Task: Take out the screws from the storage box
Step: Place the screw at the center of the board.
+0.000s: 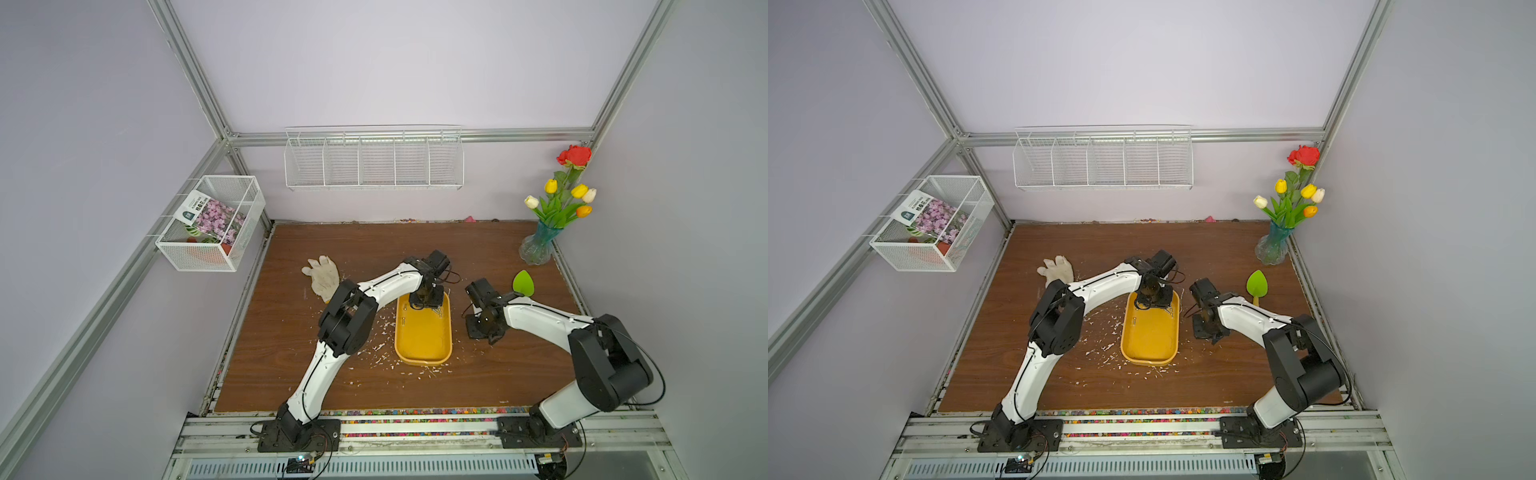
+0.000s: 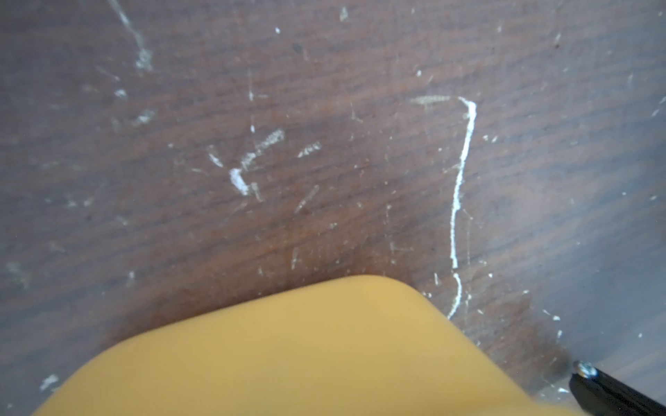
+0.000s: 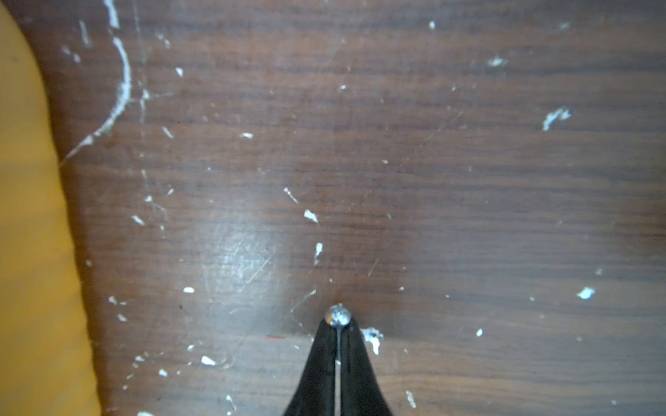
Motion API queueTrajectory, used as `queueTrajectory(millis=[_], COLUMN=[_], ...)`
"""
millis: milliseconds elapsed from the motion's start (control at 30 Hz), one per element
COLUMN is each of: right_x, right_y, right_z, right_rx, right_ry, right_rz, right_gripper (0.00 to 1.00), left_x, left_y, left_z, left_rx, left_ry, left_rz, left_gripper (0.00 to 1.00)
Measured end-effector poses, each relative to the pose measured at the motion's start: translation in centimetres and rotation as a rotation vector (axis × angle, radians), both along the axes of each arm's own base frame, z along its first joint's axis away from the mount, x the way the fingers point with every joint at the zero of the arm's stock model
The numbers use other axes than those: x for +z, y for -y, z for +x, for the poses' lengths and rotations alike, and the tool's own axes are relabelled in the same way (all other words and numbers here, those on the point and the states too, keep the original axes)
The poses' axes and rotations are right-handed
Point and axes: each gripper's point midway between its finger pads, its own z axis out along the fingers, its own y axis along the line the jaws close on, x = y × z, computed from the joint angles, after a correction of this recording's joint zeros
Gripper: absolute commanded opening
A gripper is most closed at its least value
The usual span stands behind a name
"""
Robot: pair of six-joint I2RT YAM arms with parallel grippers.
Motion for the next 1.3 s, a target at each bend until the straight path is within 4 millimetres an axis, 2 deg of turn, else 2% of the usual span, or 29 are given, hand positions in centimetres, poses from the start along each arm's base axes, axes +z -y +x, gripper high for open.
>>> queueTrajectory(millis=[333, 533, 833, 933, 1033, 1067, 1200, 1300], right_x=[0.0, 0.1, 0.1, 0.1, 0.1, 0.1, 0.1, 0.1], right_y=[-0.2, -0.2, -0.2, -0.3, -0.3, -0.3, -0.4, -0.6], right_z=[0.0, -0.1, -0.1, -0.1, -0.1, -0.1, -0.2, -0.2], right_rx=[0.002, 0.003, 0.004, 0.004, 0.005, 0.006, 0.012, 0.016], right_ry=[-0.002, 0.001, 0.000, 0.000, 0.000, 0.000, 0.000, 0.000], right_rz=[0.011, 0.013, 0.016, 0.016, 0.016, 0.016, 0.016, 0.017], right_gripper=[0.09, 0.09, 0.08, 0.08, 0.08, 0.08, 0.08, 0.09], left_x=[0.0, 0.1, 0.0, 0.0, -0.1, -0.1, -0.1, -0.1], left_y=[0.3, 0.3, -0.1, -0.5, -1.0, -1.0, -1.7, -2.5], left_z=[0.4, 0.4, 0.1, 0.0, -0.1, -0.1, 0.2, 0.4], left_rx=[-0.009, -0.015, -0.014, -0.011, -0.002, 0.001, 0.016, 0.035], left_ry=[0.003, 0.006, 0.007, 0.007, 0.005, 0.007, 0.016, 0.015], left_rz=[0.004, 0.008, 0.002, 0.002, 0.008, 0.006, 0.019, 0.024], left_gripper=[0.24, 0.16, 0.18, 0.22, 0.35, 0.36, 0.35, 0.26])
